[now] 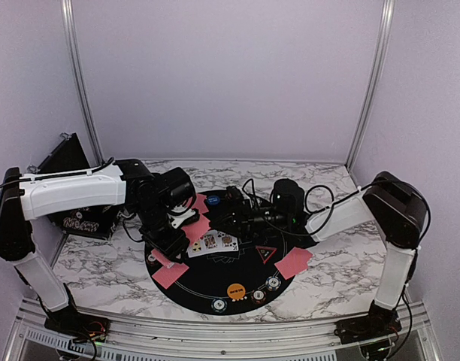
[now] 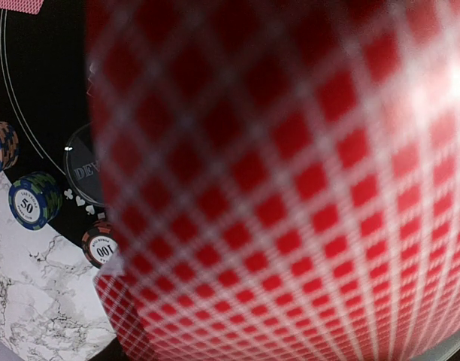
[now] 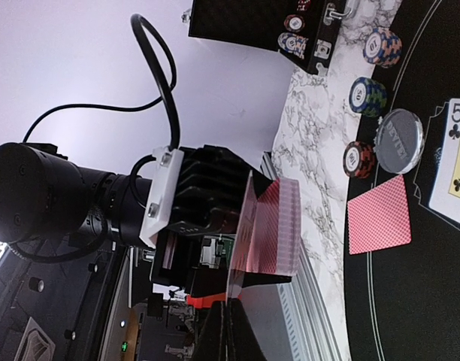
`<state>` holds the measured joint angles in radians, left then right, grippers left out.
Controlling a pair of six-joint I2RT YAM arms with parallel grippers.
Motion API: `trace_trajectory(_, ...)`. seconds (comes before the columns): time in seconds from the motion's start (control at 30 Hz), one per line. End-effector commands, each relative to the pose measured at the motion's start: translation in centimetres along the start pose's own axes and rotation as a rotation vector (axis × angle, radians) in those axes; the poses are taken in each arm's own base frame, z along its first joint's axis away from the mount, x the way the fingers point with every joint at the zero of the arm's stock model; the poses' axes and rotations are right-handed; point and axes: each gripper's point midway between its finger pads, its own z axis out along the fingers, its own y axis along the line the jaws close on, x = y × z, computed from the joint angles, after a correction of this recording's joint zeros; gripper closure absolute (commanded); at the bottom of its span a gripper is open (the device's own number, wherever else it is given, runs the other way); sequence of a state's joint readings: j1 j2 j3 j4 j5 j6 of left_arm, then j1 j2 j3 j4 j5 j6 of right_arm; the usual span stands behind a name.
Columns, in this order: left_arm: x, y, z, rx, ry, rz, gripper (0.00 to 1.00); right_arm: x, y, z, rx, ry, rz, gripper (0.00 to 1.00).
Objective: Distribute texas hold em gaming equipment
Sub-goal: Place the poker card in the face-down deck piles.
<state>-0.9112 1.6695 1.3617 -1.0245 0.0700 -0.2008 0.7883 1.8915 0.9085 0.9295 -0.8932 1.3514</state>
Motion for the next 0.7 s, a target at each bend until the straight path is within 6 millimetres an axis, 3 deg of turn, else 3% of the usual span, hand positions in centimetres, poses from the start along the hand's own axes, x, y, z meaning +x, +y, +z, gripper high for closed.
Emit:
trace_trajectory(0.0, -0.4, -0.1, -0.7, 0.002, -0.014, 0.004, 0.41, -0.1, 1.3, 1.1, -0.042, 0.020, -0.032, 1.00)
trace_trajectory(0.67, -0.3, -0.1, -0.9, 0.005, -0.019, 0.007, 0.41, -0.4, -0.2, 2.6, -0.018, 0.027, -0.018, 1.00)
